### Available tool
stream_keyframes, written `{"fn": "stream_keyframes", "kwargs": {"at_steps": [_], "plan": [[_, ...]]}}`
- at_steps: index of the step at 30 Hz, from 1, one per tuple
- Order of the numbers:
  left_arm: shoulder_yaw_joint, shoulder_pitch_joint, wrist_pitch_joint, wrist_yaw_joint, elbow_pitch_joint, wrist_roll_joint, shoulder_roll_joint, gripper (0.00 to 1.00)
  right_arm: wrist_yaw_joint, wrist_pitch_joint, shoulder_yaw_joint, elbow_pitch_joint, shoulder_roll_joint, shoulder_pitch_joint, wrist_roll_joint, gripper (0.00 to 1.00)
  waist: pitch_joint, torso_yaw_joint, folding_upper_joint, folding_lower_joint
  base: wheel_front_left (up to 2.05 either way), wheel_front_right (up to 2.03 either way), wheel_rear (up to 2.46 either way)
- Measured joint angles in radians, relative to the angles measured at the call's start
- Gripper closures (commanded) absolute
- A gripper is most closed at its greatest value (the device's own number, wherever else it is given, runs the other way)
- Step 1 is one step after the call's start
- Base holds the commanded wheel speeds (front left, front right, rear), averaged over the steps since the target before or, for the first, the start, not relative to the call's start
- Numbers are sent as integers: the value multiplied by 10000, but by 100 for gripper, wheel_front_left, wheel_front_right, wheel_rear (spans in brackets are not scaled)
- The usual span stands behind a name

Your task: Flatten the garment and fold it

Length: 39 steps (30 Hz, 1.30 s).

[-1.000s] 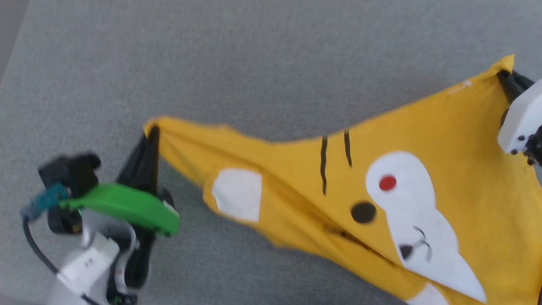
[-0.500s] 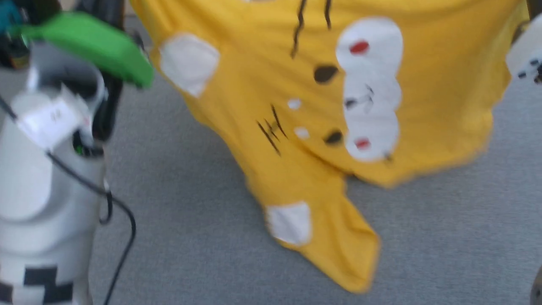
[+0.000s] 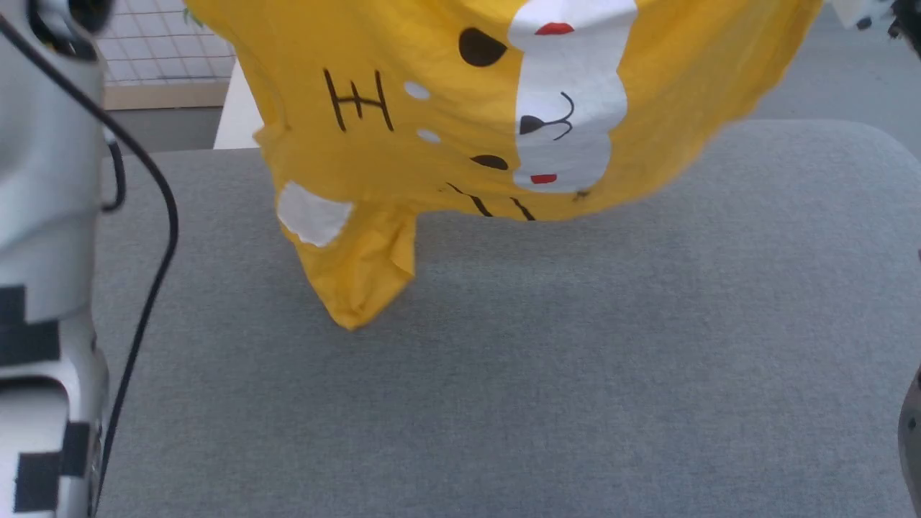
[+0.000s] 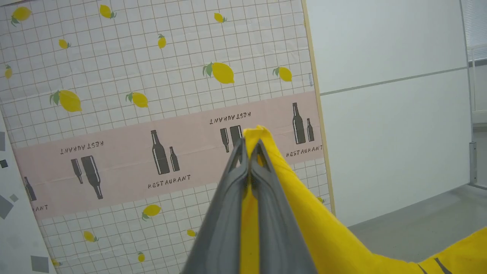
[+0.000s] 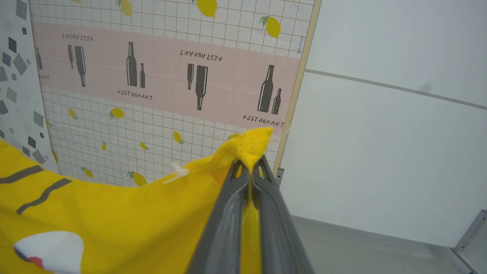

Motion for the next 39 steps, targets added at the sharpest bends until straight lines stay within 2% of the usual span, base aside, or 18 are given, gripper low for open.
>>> {"fn": "stream_keyframes", "kwargs": {"at_steps": [7, 10, 14, 19, 26, 34, 39], "plan": [[42, -1555, 621, 165, 443, -48, -65, 100, 0, 644, 81, 90, 21, -811, 82, 100, 539, -203, 0, 0, 0, 0, 0], [75, -2282, 476, 280, 688, 21, -157, 100, 0, 775, -8, 249, 79, -1262, 40, 100, 977, -242, 0, 0, 0, 0, 0], [36, -3348, -314, 288, 1024, 150, -351, 100, 0, 637, -165, 560, 313, -2007, -263, 100, 1719, -299, 0, 0, 0, 0, 0], [-61, -4483, -1603, 288, 1657, 545, -573, 100, 2, 82, -355, 1225, 790, -2975, -700, 100, 2765, -398, 0, 0, 0, 0, 0], [-44, -5704, -2905, 362, 2585, 665, -635, 100, 2, -970, -414, 2188, 922, -4579, -1565, 100, 4116, -494, 0, 1, 0, 0, 0], [-357, -6004, -4242, -6, 3352, 807, -706, 100, 0, -2631, -391, 3162, 385, -5065, -2278, 100, 5315, -320, 0, 2, 0, 0, 0], [-437, -5366, -4748, -372, 3783, 803, -426, 100, 2, -3524, -79, 3879, 192, -4766, -2387, 100, 5824, -105, 0, 2, 0, 0, 0]]}}
